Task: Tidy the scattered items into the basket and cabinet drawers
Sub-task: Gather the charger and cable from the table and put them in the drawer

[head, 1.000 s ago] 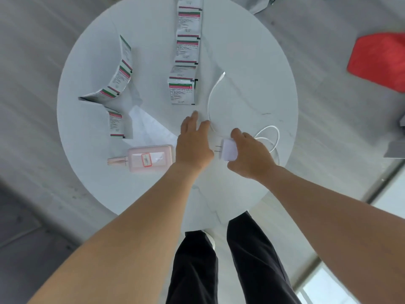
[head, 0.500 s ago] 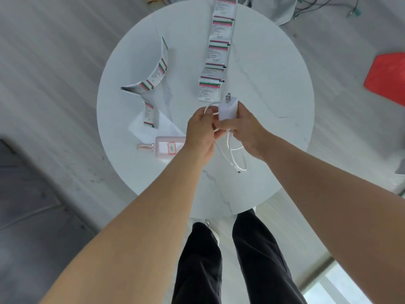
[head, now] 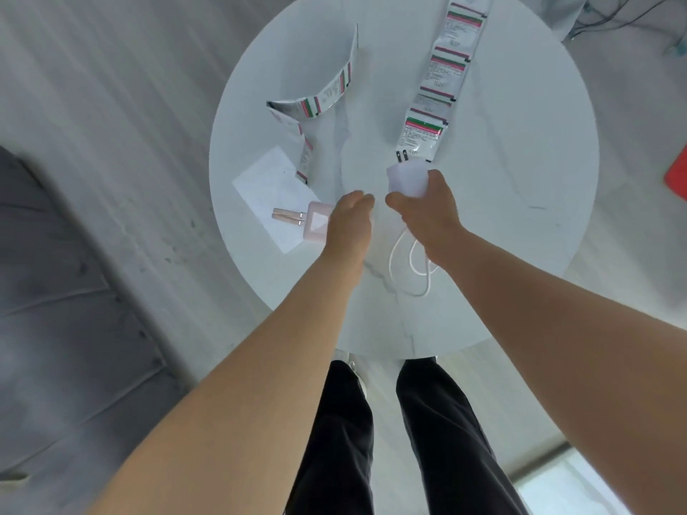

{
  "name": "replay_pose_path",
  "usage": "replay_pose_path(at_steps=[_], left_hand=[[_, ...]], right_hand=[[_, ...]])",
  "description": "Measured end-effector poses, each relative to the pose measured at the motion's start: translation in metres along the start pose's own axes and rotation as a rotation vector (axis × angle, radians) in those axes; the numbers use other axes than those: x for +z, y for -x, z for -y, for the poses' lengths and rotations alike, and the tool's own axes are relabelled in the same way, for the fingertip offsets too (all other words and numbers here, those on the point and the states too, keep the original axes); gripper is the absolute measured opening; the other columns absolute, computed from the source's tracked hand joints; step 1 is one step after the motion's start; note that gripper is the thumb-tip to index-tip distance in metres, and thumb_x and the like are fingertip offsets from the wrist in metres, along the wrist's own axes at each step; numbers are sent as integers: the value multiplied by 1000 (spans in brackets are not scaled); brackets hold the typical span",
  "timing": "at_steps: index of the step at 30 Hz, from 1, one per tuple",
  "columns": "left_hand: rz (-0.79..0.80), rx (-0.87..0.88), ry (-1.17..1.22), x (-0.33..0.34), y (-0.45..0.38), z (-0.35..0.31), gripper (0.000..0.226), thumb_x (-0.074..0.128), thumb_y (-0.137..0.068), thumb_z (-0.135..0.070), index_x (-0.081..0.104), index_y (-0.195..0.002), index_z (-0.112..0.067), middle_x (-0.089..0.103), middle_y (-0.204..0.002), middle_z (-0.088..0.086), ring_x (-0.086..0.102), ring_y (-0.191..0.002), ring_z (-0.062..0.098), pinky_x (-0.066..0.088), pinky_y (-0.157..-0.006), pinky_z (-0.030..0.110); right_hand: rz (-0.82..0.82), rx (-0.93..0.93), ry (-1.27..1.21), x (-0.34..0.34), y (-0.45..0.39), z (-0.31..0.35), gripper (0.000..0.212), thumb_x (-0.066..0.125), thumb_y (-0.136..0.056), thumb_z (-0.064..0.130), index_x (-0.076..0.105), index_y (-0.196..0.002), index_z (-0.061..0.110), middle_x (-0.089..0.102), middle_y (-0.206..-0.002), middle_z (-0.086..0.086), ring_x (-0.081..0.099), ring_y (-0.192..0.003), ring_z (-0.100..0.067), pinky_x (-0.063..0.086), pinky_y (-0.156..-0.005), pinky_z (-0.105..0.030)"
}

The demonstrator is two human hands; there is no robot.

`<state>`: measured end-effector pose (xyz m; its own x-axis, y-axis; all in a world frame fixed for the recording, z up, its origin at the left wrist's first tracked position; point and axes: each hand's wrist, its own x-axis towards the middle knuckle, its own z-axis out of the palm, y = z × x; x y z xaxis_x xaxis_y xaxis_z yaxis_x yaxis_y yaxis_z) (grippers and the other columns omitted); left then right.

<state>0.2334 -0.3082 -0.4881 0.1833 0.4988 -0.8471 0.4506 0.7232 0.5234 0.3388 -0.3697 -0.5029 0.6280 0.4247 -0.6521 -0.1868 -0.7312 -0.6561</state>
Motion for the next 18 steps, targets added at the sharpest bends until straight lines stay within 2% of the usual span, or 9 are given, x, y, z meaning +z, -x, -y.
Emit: replay_pose_path(at_steps=[1,2,4,7,9,11,14,16,18], left_hand=[[-153,-24,-36,-6,-7,4,13,55,-92,-18,53,-80,-15,58,-82,3,54,-85,29,43,-70,28],[-287,-84,-19,-12,-13,9,8,58,-86,-16,53,-89,-10,62,-91,8,59,-88,34,50,-76,32],[-431,-216,115,-26,-17,14,39,59,-74,-19,50,-110,-8,60,-105,10,62,-90,33,54,-87,41],[-406,-282,304,-38,-34,21,46,64,-70,-20,48,-113,-9,60,-101,8,55,-74,24,54,-84,38],[-370,-269,339,-41,-43,24,28,66,-76,-18,55,-101,-11,64,-95,8,56,-68,24,54,-76,35],[-378,-272,360,-41,-50,27,17,68,-75,-17,55,-85,-14,66,-91,8,60,-68,25,56,-78,36],[-370,-272,372,-38,-54,35,32,77,-60,-21,52,-80,-17,68,-90,6,69,-78,27,59,-82,43],[-349,-273,336,-39,-55,46,36,82,-60,-24,55,-82,-16,68,-89,5,70,-79,26,59,-81,40],[-331,-242,311,-42,-52,54,37,82,-68,-30,61,-93,-13,69,-92,3,69,-80,23,58,-78,34]], right_hand=[[-7,-23,99,3,-1,0,50,72,-75,31,47,-115,16,54,-94,2,55,-82,-22,42,-59,-29],[6,-50,171,7,-2,0,51,71,-76,33,46,-117,18,54,-96,3,55,-84,-23,43,-62,-30],[60,-109,234,16,-6,-1,53,71,-76,35,44,-119,20,57,-98,1,57,-87,-26,48,-66,-34],[132,-174,235,35,-16,2,52,72,-77,35,45,-118,19,54,-95,3,54,-84,-24,45,-67,-33],[186,-169,214,49,-22,3,50,73,-75,35,45,-114,20,52,-92,5,53,-84,-22,44,-67,-33],[221,-143,228,61,-23,1,49,74,-73,36,46,-109,20,52,-90,6,54,-85,-21,46,-68,-34],[207,-102,165,66,-18,-11,52,75,-65,40,50,-106,19,57,-94,3,59,-88,-22,51,-73,-39],[220,-66,77,66,-15,-18,46,75,-67,34,51,-104,20,57,-90,3,57,-77,-19,49,-63,-35],[253,-19,6,65,-10,-23,42,75,-70,30,52,-102,20,55,-86,3,50,-63,-13,40,-52,-27]])
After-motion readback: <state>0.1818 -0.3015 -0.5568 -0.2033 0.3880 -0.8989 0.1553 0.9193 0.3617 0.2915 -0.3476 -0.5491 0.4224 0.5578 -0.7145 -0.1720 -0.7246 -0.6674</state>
